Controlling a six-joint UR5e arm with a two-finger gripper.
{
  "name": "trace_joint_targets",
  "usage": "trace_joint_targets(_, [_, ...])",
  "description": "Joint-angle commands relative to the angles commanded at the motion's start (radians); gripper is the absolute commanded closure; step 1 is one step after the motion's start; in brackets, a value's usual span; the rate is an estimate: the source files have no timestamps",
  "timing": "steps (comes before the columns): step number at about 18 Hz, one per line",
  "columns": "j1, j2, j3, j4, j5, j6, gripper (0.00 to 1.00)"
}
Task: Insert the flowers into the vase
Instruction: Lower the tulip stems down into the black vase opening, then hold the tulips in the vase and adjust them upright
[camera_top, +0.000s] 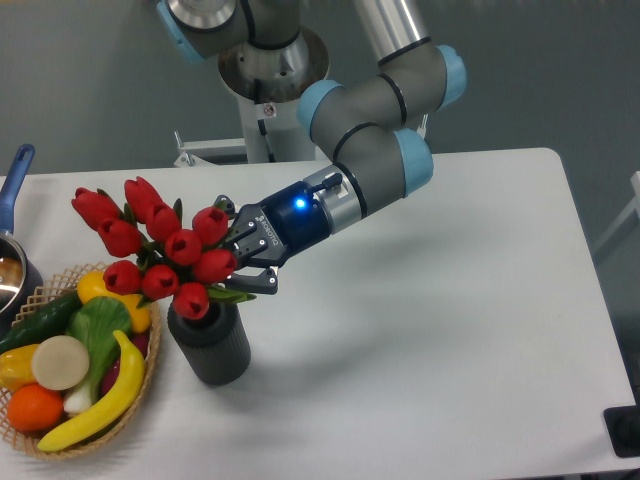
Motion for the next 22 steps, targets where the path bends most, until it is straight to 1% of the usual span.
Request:
trace_joint_targets(4, [0.000, -0.008, -0.024, 0.000, 0.000, 0.002, 0.86])
trace_joint_targets(8, [0.000, -0.029, -0.032, 0.000, 0.000, 0.025, 0.86])
trace_joint_targets(14, [0.000, -0.037, -0.048, 0.000, 0.003, 0.032, 0.86])
trace_joint_targets(17, [0.002, -0.041, -0.071, 0.000, 0.005, 0.049, 0.86])
trace_joint_targets(22, [0.012, -0.049, -0.075, 0.000, 0.005, 0.058, 0.86])
